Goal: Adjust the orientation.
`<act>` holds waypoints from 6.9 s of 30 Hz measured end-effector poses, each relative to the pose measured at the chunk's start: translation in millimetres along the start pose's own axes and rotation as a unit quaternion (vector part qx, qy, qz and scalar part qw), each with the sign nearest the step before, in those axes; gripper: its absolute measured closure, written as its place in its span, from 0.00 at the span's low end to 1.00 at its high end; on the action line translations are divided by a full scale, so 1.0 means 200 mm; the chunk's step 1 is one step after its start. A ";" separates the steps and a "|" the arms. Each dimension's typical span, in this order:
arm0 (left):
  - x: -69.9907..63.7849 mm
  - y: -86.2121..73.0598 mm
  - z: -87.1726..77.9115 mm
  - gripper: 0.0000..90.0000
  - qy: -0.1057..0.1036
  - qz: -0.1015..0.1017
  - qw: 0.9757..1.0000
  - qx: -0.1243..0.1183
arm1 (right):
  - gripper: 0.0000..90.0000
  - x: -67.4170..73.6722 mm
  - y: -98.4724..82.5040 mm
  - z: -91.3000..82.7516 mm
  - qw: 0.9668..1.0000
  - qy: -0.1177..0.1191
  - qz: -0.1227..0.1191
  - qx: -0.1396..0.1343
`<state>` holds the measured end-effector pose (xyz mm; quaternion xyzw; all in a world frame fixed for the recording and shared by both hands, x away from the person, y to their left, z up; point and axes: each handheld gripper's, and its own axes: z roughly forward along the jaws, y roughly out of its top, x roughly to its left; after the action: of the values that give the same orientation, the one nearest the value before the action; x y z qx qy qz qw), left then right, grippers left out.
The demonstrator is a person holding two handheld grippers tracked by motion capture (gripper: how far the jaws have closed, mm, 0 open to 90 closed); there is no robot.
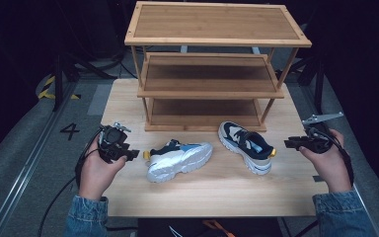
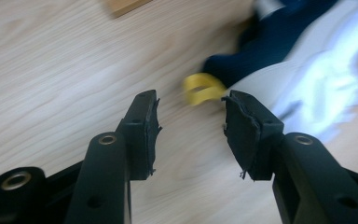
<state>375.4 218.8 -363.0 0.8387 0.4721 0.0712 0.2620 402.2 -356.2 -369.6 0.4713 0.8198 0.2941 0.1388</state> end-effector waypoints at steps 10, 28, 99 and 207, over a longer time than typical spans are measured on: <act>-0.05 0.04 -0.01 0.61 -0.005 0.019 1.000 0.009 | 0.75 0.01 -0.03 -0.02 1.000 0.001 0.004 -0.014; -0.21 0.12 0.06 1.00 -0.038 0.079 0.996 0.024 | 0.74 0.07 -0.05 -0.04 1.000 -0.002 -0.013 -0.011; -0.60 0.11 0.11 0.72 -0.090 0.173 0.979 0.062 | 0.68 0.09 -0.04 -0.06 0.999 0.001 -0.024 -0.023; -0.44 0.14 0.43 0.86 -0.086 0.119 0.986 0.076 | 0.63 0.09 -0.13 -0.11 0.999 -0.011 -0.015 -0.027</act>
<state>378.9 102.3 -410.7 0.9093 0.3488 -0.0067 0.2270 363.5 -358.8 -366.8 0.4580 0.8171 0.3087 0.1650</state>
